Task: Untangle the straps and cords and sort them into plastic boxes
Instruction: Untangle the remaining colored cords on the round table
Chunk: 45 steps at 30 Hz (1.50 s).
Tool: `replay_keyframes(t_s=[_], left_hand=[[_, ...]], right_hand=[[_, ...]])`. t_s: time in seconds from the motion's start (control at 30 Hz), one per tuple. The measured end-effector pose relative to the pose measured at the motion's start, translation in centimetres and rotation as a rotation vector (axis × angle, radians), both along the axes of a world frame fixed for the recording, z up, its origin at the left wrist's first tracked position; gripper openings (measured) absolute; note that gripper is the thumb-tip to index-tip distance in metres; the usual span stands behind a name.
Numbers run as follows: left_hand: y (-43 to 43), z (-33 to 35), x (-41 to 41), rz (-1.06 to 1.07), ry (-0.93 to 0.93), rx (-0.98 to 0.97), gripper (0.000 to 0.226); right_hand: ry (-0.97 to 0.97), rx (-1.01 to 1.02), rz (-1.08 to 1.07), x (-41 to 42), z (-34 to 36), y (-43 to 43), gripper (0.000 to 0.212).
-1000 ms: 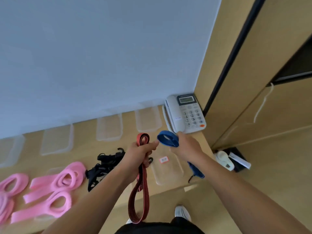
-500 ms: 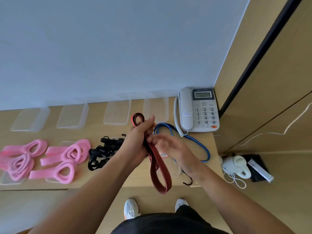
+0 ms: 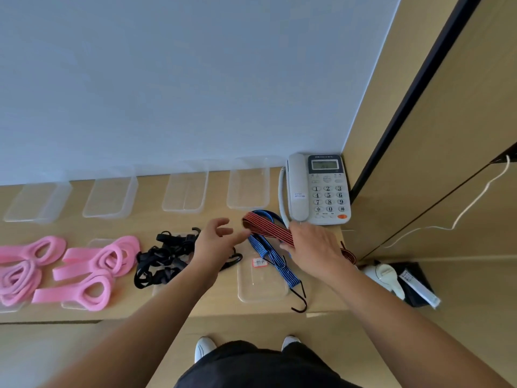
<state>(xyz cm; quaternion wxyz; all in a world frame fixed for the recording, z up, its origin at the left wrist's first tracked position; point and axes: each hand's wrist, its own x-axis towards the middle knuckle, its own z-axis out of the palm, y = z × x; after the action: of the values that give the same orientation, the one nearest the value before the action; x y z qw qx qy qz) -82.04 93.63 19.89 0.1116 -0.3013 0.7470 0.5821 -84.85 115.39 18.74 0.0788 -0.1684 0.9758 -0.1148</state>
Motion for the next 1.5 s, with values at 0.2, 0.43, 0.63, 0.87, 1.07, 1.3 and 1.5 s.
replay_keyframes(t_s=[0.2,0.43,0.63,0.87,1.07,1.3,1.5], left_hand=[[-0.2,-1.5,2.9,-0.228,0.078,-0.399,0.027],[-2.1,-1.9,7.4,-0.349,0.165,-0.593,0.038],[-8.8,-0.6,14.4,-0.261,0.122,-0.561,0.043],[-23.9,0.5,28.6,-0.093,0.0,-0.657,0.057],[-35.9,-0.2,44.2,0.164,-0.127,-0.678,0.061],[-44.2,-1.0,59.4,0.514,-0.265,-0.633,0.06],[-49.5,-1.8,66.5,0.744,-0.364,-0.612,0.058]], right_hand=[[0.04,0.152,-0.043,0.9,-3.7,-0.7,0.055],[0.317,-0.225,-0.001,4.2,-3.8,-3.2,0.054],[0.21,-0.241,0.217,9.2,-2.6,-11.1,0.049],[0.028,-0.19,0.492,18.0,-0.9,-28.4,0.061],[-0.064,-0.19,0.741,28.0,-0.8,-45.0,0.064],[-0.133,-0.188,1.058,38.2,-0.4,-59.8,0.061],[-0.149,-0.125,1.334,43.8,-1.3,-71.0,0.065]])
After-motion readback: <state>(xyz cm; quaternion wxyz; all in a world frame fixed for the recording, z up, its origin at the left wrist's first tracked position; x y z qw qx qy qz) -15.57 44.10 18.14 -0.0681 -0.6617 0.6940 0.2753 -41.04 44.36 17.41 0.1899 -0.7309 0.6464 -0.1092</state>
